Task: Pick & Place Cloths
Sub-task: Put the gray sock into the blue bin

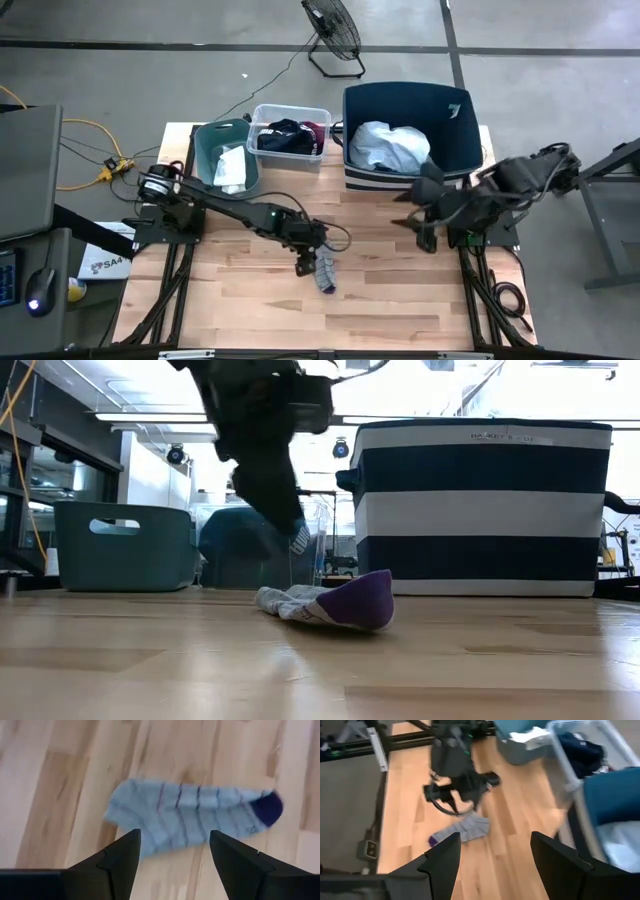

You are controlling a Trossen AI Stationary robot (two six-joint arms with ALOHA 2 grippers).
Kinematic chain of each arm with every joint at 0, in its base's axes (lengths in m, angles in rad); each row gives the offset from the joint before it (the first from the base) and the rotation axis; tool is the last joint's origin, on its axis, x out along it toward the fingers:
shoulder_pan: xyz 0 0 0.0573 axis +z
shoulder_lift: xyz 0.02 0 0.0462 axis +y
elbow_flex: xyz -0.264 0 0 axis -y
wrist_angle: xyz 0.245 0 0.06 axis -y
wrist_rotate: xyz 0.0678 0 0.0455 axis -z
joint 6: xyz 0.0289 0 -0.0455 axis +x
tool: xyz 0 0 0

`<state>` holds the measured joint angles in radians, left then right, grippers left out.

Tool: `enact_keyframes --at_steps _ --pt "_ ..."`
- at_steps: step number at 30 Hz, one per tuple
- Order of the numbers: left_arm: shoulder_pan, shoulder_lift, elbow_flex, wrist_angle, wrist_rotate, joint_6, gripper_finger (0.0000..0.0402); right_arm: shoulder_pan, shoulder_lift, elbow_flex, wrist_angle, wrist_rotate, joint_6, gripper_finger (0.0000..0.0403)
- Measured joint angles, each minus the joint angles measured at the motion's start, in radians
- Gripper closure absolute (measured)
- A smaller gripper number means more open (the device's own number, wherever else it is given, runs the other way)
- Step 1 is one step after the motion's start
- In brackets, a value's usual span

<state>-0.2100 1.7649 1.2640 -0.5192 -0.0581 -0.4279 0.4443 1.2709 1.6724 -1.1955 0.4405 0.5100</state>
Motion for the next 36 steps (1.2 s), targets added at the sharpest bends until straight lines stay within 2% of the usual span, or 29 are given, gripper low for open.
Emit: enact_keyframes --at_steps 6,12,24,31,36 --pt "0.000 0.040 0.005 0.050 0.004 0.114 0.0167 0.069 0.001 -0.110 0.134 0.004 0.035 0.0170" --pt "0.000 0.071 -0.001 0.050 -0.004 0.133 0.0167 0.116 0.001 -0.188 0.190 0.023 0.103 0.0170" --pt "0.000 0.155 0.001 0.127 -0.002 0.147 0.0167 0.174 0.001 -0.232 0.206 0.074 0.175 0.0170" --pt "0.000 0.194 0.002 0.134 0.003 0.159 0.0170 0.235 0.000 -0.245 0.216 0.193 0.193 0.0170" --pt "0.000 0.217 0.006 0.146 0.001 0.135 0.0209 0.281 -0.002 -0.323 0.250 0.268 0.259 0.0170"
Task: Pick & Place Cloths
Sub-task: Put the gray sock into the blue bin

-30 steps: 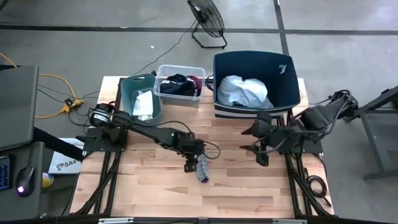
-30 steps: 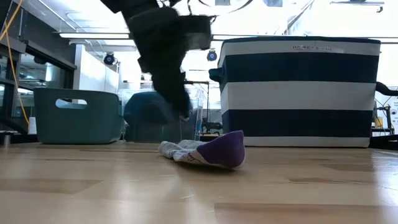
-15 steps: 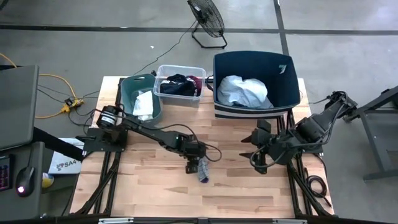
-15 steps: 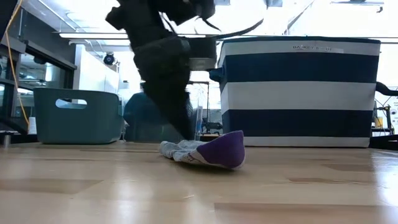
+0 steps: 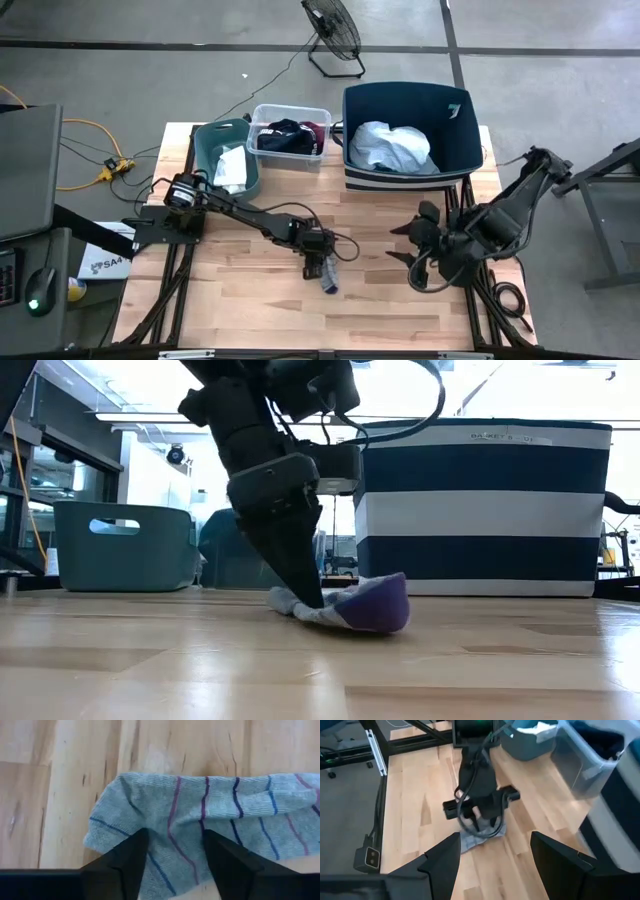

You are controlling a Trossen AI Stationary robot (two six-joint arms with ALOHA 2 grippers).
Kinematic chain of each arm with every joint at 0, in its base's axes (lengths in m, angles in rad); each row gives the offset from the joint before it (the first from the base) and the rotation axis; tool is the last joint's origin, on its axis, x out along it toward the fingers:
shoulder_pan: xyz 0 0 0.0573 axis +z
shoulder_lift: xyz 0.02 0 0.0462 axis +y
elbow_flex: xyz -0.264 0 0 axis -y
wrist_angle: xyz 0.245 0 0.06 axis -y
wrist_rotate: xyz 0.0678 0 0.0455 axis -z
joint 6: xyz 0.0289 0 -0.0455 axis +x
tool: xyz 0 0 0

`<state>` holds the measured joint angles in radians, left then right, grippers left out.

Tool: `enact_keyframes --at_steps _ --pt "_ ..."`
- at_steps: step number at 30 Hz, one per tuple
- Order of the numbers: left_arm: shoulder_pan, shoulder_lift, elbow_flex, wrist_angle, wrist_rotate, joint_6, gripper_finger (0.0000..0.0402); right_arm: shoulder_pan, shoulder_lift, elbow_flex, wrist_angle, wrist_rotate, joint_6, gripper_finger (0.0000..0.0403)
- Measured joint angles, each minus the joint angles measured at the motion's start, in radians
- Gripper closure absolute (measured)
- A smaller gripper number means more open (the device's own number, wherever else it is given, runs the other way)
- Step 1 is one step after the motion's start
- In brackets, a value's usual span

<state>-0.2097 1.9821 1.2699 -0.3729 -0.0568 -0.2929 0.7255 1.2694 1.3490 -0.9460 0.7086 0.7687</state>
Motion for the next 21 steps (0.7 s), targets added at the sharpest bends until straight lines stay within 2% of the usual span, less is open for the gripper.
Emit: enact_keyframes --at_steps 4,10,15,21 --pt "0.000 0.002 -0.001 -0.006 -0.006 -0.026 0.0267 0.027 -0.005 -0.106 0.107 0.022 0.059 0.0170" --pt "0.000 0.004 -0.002 -0.016 -0.006 -0.042 0.0385 0.048 -0.037 -0.287 0.350 0.030 0.130 0.0170" --pt "0.000 0.005 -0.003 -0.020 -0.001 -0.082 0.0390 0.054 -0.097 -0.439 0.587 0.029 0.142 0.0170" --pt "0.000 0.005 -0.004 -0.023 0.006 -0.110 0.0397 0.054 -0.197 -0.649 0.957 0.019 0.052 0.0170"
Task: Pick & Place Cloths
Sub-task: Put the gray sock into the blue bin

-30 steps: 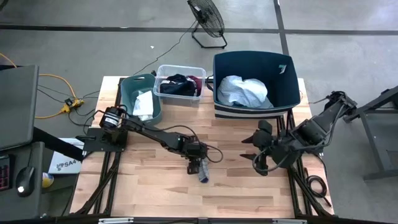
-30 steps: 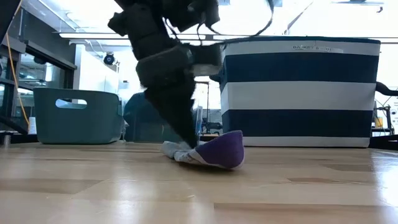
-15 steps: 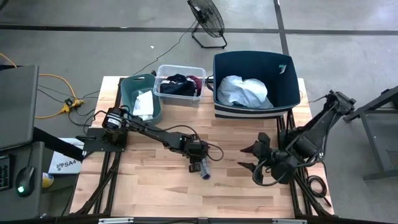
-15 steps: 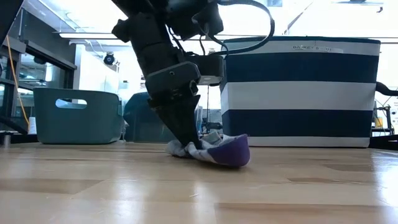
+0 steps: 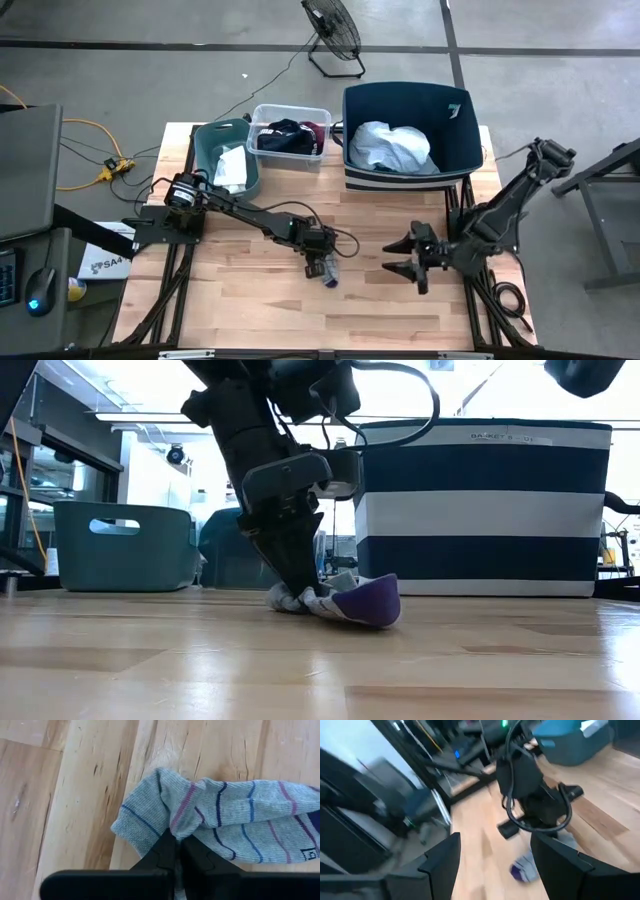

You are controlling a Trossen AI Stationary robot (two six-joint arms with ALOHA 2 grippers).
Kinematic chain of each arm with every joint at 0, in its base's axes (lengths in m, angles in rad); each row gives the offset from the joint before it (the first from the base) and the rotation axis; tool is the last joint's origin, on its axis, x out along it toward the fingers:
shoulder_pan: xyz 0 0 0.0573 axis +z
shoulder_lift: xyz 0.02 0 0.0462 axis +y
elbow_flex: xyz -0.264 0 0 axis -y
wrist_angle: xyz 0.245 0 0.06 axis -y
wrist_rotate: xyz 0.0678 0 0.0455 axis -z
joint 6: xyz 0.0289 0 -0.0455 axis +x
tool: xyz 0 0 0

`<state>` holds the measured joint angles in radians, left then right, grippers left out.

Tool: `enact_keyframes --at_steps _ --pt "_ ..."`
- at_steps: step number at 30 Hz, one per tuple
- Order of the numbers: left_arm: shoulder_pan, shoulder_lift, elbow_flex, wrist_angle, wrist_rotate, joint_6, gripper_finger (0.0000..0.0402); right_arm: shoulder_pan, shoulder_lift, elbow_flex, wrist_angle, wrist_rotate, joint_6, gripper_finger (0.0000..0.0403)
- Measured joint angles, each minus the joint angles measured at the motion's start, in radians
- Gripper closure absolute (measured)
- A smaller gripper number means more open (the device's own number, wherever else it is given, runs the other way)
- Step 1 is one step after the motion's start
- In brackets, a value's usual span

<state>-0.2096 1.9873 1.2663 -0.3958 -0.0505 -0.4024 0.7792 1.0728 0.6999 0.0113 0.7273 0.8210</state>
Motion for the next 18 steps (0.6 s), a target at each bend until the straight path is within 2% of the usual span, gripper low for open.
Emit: enact_keyframes --at_steps 5,8,13,15,18 --pt "0.000 0.001 0.000 -0.002 0.004 -0.027 0.0398 -0.009 -0.083 -0.165 0.275 0.015 -0.037 0.0170" --pt "0.000 0.001 -0.001 -0.003 0.008 -0.033 0.0399 -0.009 -0.131 -0.228 0.351 0.020 -0.098 0.0170" --pt "0.000 0.001 -0.001 -0.004 0.010 -0.052 0.0399 -0.014 -0.227 -0.319 0.432 0.111 -0.175 0.0170" --pt "0.000 0.001 -0.001 -0.004 0.010 -0.052 0.0400 -0.034 -0.279 -0.373 0.472 0.061 -0.189 0.0170" --pt "0.000 0.001 -0.002 -0.004 0.010 -0.054 0.0400 -0.083 -0.361 -0.464 0.571 -0.091 -0.195 0.0170"
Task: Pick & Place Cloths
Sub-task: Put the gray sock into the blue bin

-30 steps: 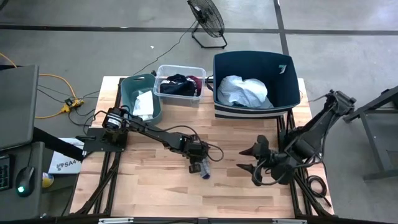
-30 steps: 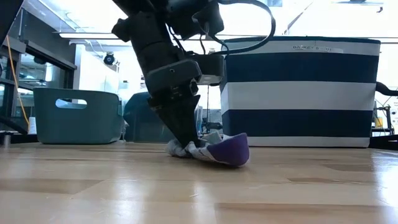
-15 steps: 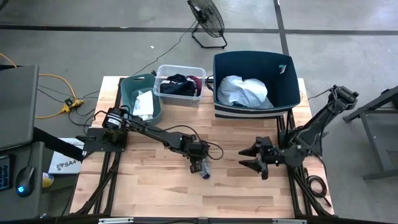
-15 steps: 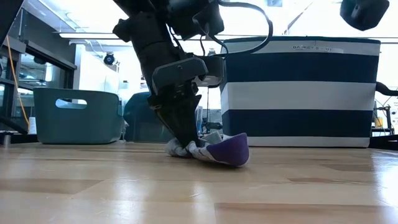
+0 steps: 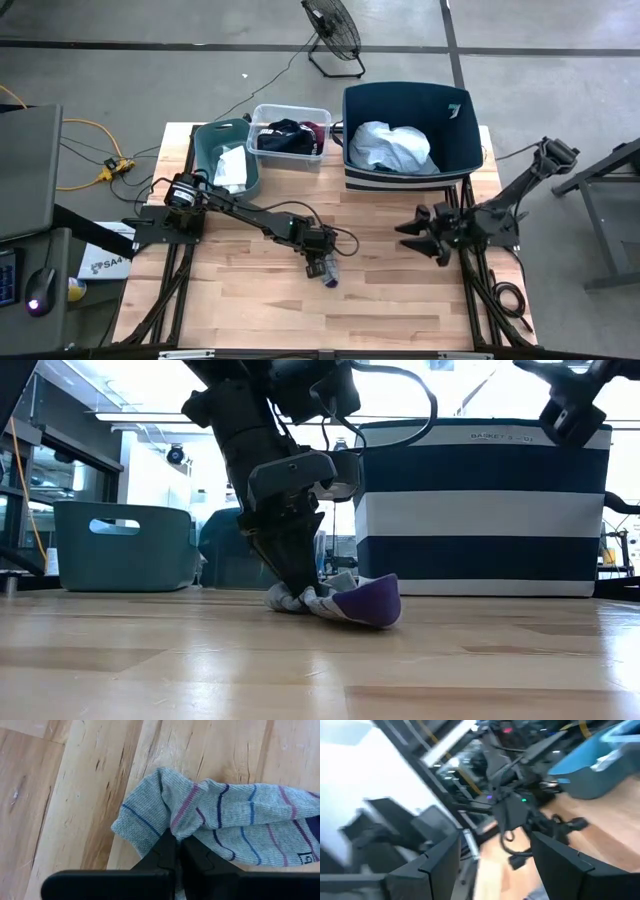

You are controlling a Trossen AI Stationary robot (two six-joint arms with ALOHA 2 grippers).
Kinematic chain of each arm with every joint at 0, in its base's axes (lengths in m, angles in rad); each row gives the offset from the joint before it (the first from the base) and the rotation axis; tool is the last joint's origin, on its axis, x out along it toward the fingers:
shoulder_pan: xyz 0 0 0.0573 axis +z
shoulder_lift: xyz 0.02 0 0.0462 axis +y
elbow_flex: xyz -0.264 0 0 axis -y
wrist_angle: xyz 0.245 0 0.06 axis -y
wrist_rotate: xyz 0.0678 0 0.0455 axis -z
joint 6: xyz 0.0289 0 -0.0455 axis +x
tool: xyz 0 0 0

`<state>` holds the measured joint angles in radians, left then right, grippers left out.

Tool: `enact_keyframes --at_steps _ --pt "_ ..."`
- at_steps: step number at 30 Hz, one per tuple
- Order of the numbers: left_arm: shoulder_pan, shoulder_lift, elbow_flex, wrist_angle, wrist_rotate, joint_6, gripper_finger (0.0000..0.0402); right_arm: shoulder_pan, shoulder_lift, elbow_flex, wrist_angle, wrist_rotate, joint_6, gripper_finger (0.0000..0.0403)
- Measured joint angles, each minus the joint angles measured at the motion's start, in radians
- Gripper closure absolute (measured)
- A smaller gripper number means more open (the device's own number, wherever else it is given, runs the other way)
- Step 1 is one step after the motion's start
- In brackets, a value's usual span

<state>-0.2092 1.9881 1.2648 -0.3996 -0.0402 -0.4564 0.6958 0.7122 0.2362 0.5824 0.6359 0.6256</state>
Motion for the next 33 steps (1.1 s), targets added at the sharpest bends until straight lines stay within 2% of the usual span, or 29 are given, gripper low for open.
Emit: enact_keyframes --at_steps 3,9,19,22,33 --pt "0.000 0.000 0.000 0.000 0.000 -0.007 0.0400 -0.053 -0.070 -0.069 0.044 -0.106 -0.010 0.0170" --pt "0.000 0.000 0.000 0.000 0.000 -0.021 0.0400 -0.175 -0.172 -0.140 0.041 -0.187 -0.047 0.0170" --pt "0.000 0.000 0.000 0.000 0.001 -0.072 0.0400 -0.344 -0.371 -0.227 -0.113 -0.405 -0.020 0.0170" --pt "0.000 0.000 0.000 0.000 0.005 -0.072 0.0400 -0.366 -0.430 -0.228 -0.208 -0.439 -0.019 0.0170" --pt "0.000 0.000 -0.001 0.002 0.007 -0.105 0.0401 -0.404 -0.602 -0.228 -0.526 -0.437 -0.114 0.0170"
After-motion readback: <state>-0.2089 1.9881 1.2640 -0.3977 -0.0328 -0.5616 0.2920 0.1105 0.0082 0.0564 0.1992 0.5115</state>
